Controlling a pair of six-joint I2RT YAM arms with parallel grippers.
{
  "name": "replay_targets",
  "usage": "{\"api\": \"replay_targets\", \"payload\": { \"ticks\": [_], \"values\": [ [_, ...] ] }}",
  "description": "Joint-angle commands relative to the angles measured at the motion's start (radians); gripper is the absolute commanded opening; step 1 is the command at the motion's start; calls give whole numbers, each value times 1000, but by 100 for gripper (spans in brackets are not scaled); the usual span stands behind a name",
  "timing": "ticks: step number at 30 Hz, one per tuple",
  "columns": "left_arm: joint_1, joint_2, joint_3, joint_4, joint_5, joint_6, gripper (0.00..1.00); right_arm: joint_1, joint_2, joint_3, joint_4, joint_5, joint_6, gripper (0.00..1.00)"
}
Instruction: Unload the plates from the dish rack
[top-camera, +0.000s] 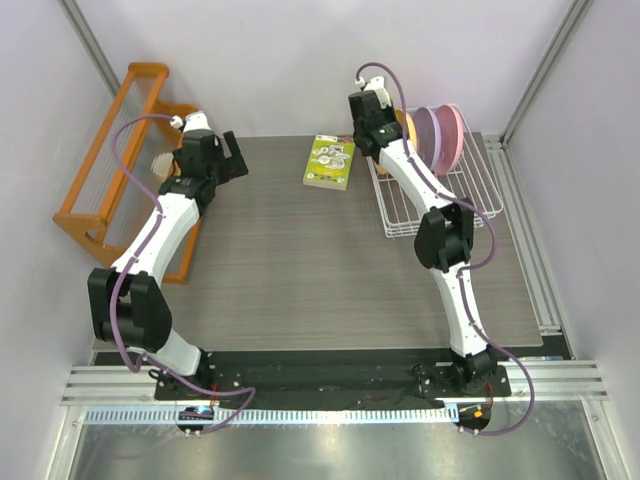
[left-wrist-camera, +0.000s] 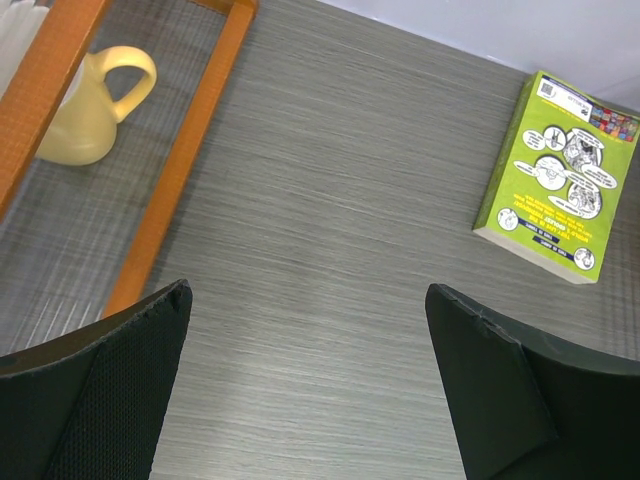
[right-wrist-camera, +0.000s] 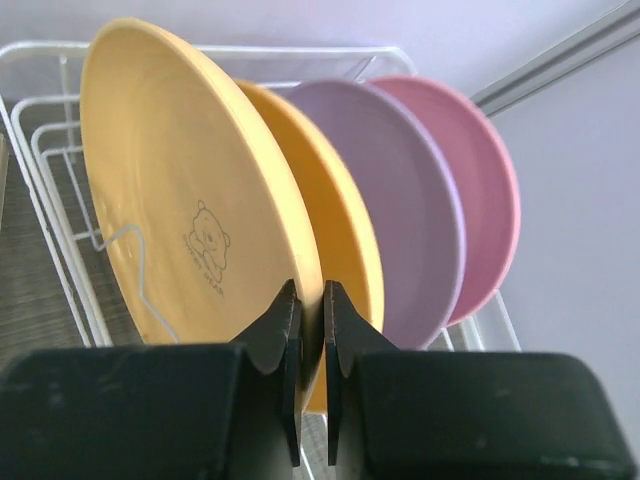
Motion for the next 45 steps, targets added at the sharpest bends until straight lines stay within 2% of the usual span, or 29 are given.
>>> {"api": "replay_targets", "payload": {
  "ticks": [1,8,14,17,21,25,26,33,39,45],
  "values": [
    [2,-5,25,4,-33,25,99,79,-44,43,257,164,-162,2],
    [4,-7,25,-1,-18,29,100,93,-80,-16,504,337,-370,2],
    [4,-7,29,-5,36,42,99,107,-205,-63,473,332,-333,2],
    [4,0,28,5,111,25,99,122,-258,-66,303,244,-180,2],
    [4,1,-20,79,319,-61,99,162,-381,-161,161,152,-19,2],
    [4,-6,-96,203,459,-148,99,181,-484,-260,35,-15,176,2],
    [4,-8,-110,226,476,-185,99,181,-502,-279,0,-115,211,2],
    [4,-42,-244,427,586,-311,100,198,-637,-508,4,-403,420,2],
    [4,-85,-369,635,654,-429,99,216,-700,-667,92,-494,506,2],
    [4,-85,-440,728,677,-490,99,218,-729,-752,155,-567,575,2]
  ]
}}
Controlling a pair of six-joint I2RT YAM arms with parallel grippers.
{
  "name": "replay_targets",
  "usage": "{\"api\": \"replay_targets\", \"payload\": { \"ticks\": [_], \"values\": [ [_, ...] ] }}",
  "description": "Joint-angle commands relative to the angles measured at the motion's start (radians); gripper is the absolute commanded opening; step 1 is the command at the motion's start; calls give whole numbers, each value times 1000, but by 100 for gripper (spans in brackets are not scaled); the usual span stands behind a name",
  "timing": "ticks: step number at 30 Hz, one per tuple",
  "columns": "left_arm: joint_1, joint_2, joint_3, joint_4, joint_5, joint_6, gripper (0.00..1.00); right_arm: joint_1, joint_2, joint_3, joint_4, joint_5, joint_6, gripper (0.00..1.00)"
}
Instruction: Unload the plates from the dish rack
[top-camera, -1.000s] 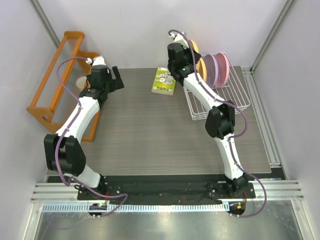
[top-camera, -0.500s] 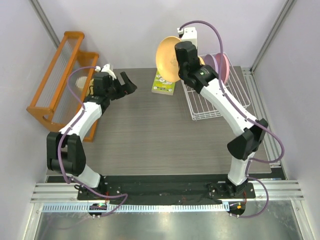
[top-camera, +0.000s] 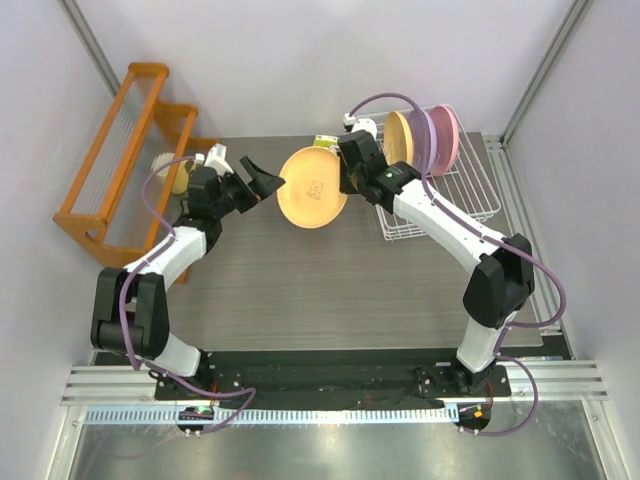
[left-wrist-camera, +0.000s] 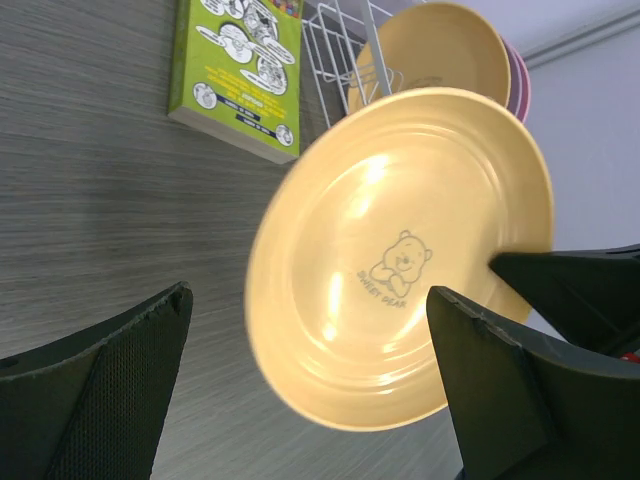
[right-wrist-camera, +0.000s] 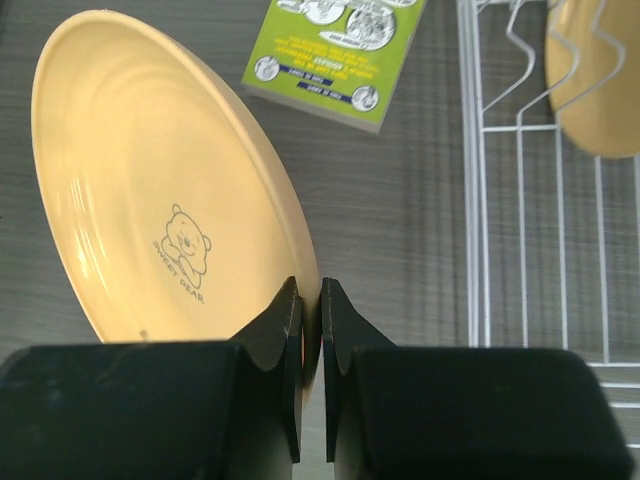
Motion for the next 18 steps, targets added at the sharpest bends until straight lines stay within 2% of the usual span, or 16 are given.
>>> {"api": "replay_targets", "payload": {
  "ticks": [1,8,11,12,14,15,17,18],
  "values": [
    [4,-39,-36,174,51,-74,99,5,-113,-35,148,-97,94,2],
    [4,-60,-131,229,22,-87,96,5,-146,-109,204,-169,168,2],
    [2,-70,-155,257,12,-87,90,5,-156,-133,231,-204,197,2],
    [4,-73,-160,263,10,-87,78,5,-156,-138,236,-212,217,2],
    [4,-73,-168,272,10,-90,64,5,-160,-155,256,-229,229,2],
    [2,-76,-168,274,8,-91,51,4,-161,-159,259,-232,234,2],
    [4,-86,-177,272,5,-87,35,4,-160,-165,260,-235,238,2],
    [2,-90,-179,259,1,-82,17,4,-161,-168,260,-233,240,2]
  ]
}}
